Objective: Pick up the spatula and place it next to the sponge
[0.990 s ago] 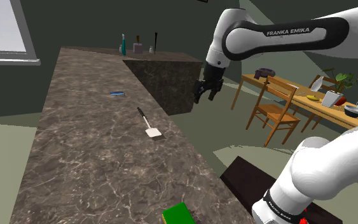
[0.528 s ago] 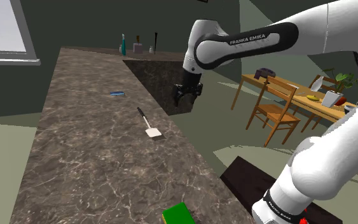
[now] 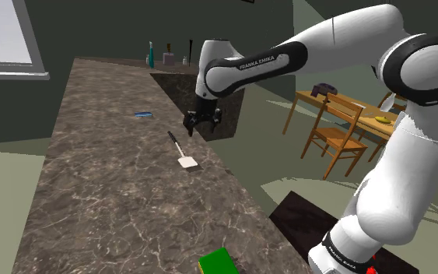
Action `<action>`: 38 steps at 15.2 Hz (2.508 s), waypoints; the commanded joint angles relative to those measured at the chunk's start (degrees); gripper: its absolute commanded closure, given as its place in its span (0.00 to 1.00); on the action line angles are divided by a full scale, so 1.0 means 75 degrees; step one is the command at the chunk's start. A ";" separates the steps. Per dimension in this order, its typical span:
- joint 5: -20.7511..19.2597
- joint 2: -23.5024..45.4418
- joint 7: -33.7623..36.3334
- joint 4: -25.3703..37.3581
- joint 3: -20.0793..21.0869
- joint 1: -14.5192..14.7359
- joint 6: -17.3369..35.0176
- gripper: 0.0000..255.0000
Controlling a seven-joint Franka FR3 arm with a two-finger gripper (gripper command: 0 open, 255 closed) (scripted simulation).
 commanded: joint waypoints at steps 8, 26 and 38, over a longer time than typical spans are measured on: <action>-0.0559 0.2787 0.0943 0.2829 -0.0065 0.0381 -0.0183 0.00; -0.0629 0.3151 0.0986 0.2590 -0.0110 0.0392 0.0418 1.00; -0.0582 0.2939 0.0945 0.2794 -0.0086 0.0382 0.0005 1.00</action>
